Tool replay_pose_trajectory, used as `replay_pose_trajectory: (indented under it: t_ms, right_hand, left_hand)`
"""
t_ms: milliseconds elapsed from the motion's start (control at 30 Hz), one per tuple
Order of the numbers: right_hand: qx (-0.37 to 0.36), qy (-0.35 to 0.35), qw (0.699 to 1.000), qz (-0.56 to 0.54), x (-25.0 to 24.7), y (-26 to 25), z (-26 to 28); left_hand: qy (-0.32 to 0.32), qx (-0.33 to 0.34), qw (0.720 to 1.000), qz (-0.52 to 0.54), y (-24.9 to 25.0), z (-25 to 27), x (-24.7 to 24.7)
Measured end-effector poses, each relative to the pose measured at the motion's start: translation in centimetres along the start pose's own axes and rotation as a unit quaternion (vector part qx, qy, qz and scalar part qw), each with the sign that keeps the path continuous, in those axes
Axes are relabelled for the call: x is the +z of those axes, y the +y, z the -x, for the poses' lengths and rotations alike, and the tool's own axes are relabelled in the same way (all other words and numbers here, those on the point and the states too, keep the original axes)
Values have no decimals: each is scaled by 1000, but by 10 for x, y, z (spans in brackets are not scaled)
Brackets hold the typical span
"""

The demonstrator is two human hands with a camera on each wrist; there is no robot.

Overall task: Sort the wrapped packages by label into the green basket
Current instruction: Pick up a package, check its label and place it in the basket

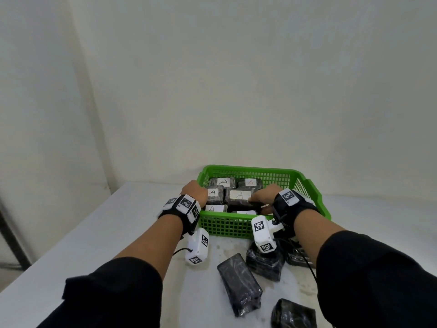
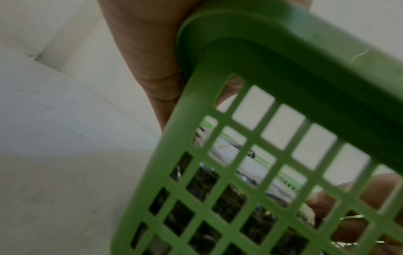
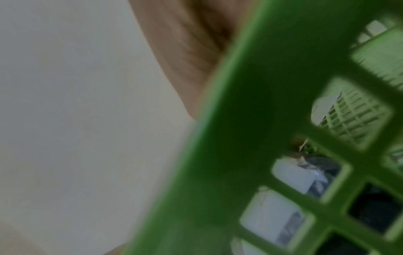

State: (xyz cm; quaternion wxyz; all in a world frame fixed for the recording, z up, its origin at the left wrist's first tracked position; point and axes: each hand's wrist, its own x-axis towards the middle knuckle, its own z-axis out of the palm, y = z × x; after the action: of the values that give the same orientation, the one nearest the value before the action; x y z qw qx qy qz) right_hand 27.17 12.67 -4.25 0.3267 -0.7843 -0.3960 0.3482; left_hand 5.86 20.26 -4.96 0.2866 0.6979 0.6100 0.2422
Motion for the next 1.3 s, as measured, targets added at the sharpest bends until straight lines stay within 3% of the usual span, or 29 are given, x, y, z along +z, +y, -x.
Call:
replay_pose_trajectory:
  t_ms: [233,367,533,667,1033,1300]
  right_hand:
    - [-53,67,989,119,-15,-2,20]
    - [-104,100,986,81,-27,1,50]
    - [-186,93,976,62,-31,5,105]
    - [-235,81,961,121,-19,9,150]
    - [-242,37,951,187,15,31,223]
    - [-233,5,949,212,31,52,251]
  left_hand:
    - [-5,-13,1000,-15,5,8,-6]
    - [-11,-12,999,-29,8,19,-10]
    - [-1,47,998,-50,-5,39,-14]
    - [5,109,992,-68,-19,63,-22]
    - [-60,228,963,-128,-39,165,-50]
    - [-200,246,932,-176,-48,238,-61]
